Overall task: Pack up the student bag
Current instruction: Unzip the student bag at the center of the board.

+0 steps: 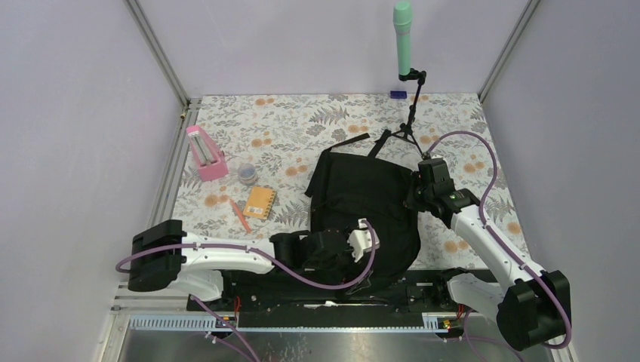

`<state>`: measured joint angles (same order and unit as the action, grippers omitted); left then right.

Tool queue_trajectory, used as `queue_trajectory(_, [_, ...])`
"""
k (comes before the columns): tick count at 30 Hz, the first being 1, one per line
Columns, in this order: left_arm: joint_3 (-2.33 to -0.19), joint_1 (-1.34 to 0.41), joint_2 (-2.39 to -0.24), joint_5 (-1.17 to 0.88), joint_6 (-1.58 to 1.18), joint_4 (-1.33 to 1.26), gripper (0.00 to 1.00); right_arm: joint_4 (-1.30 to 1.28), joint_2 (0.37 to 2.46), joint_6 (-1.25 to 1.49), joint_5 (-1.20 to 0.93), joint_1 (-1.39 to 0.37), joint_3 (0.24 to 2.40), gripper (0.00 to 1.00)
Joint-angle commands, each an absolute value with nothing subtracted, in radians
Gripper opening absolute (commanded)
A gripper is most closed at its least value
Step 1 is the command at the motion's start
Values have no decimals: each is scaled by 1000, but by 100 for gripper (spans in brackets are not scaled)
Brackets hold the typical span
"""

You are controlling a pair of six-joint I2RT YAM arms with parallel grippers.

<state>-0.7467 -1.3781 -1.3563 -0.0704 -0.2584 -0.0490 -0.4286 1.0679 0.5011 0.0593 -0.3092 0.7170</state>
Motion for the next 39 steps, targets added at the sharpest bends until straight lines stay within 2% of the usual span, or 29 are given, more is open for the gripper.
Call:
queue_trajectory(1, [-800, -1395, -1377, -81, -220, -96, 76, -410, 1065, 495, 55, -307, 768, 19])
queue_trajectory(4, [-805, -1401, -1389, -77, -219, -91, 52, -418, 1060, 487, 65, -307, 783, 19])
queue_trajectory(14, [-792, -1414, -1407, -104, -218, -118, 0, -441, 1079, 425, 108, -312, 843, 9])
queue_trajectory(18, [-779, -1423, -1405, -118, -219, -124, 0, -444, 1111, 388, 140, -319, 876, 10])
queue_trajectory(27, [-758, -1436, -1399, -119, -231, -152, 0, -444, 1149, 387, 143, -340, 894, 25])
queue_trajectory(28, [-759, -1436, -1399, -118, -232, -154, 0, -444, 1149, 387, 147, -342, 891, 25])
queue_trajectory(30, [-759, -1436, -1399, -116, -232, -156, 0, -444, 1151, 387, 150, -345, 885, 15])
queue_trajectory(32, [-759, -1436, -1399, -114, -232, -160, 0, -447, 1155, 387, 150, -346, 881, 14])
queue_trajectory(35, [-760, -1436, -1399, -112, -232, -163, 0, -468, 1167, 384, 158, -347, 884, 27])
queue_trajectory(39, [-761, -1437, -1398, -110, -235, -163, 0, -481, 1162, 390, 195, -351, 865, 36])
